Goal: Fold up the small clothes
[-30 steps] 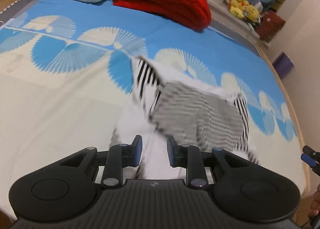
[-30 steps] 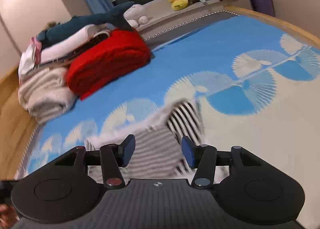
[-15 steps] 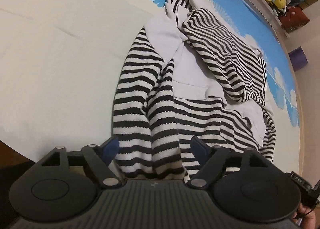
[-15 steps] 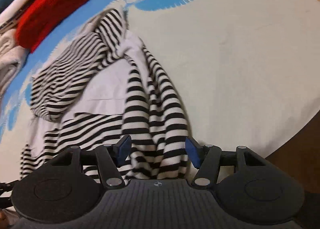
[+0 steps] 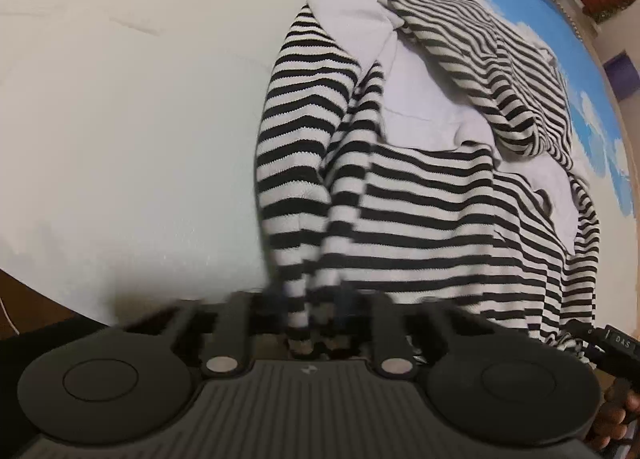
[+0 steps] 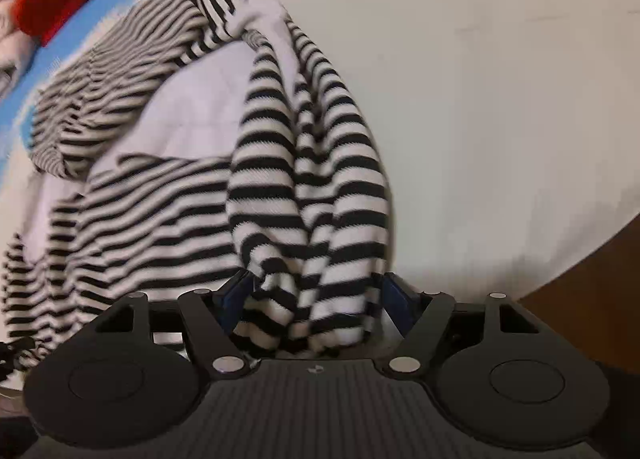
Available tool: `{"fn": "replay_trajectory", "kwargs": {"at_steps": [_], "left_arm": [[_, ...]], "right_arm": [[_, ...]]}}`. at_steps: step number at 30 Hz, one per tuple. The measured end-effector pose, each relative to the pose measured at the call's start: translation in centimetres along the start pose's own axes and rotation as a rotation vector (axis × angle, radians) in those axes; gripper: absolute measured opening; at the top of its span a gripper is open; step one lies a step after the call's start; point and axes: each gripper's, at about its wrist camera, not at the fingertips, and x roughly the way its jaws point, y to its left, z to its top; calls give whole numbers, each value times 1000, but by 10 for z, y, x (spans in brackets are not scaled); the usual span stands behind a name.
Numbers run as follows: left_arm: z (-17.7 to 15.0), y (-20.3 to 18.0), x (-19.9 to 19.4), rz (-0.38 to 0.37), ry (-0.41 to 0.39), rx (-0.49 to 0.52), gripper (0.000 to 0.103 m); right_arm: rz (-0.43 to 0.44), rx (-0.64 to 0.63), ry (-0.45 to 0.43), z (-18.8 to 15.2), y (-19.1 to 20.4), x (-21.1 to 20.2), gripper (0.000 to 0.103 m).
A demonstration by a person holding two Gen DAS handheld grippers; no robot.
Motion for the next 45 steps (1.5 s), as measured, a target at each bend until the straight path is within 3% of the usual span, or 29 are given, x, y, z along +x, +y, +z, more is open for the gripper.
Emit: {"fn": "replay_trajectory", "kwargs": {"at_steps": [1, 2, 3, 4, 7, 9, 12, 17, 21, 22, 24, 30, 35, 45], "left_arm": [[0, 1, -3, -13, -12, -10, 9], [-1, 3, -8, -20, -27, -17, 8], [-3, 4, -13, -27, -41, -26, 8], [-5, 5, -19, -39, -54, -37, 8], [-11, 5, -26, -75, -71, -50, 10], [-12, 4, -19, -60, -45, -60, 24], [-8, 3, -9, -43, -18, -58, 36], [-9, 2, -3, -11, -18, -52, 39], [-11, 0, 1, 1, -26, -36, 38], [-11, -1, 2, 3, -31, -26, 37], [-12, -2, 0, -17, -44, -15, 8], [-22, -4, -27, -22, -143, -18, 8], [-22, -1, -14, -6, -84, -19, 21], [-24, 5, -9, -9, -84, -44, 23]], "right_arm": [[10, 7, -14, 0, -1, -2, 39], [29, 23, -26, 1, -4, -6, 23], [52, 52, -43, 2, -9, -11, 13], [78, 83, -68, 3, -13, -18, 10], [105, 110, -133, 4, -22, -37, 9], [75, 124, -110, 4, -26, -32, 10], [34, 140, -23, 4, -28, -14, 26], [-8, 73, -14, 2, -18, -7, 33], [-14, 59, -19, 2, -16, -6, 33], [-14, 50, -21, 3, -14, -5, 28], [14, 48, -31, 2, -13, -10, 13], [98, 71, -79, -2, -18, -32, 10], [57, 63, 10, -4, -22, -11, 16], [43, 60, 3, -4, -25, -10, 23]]}}
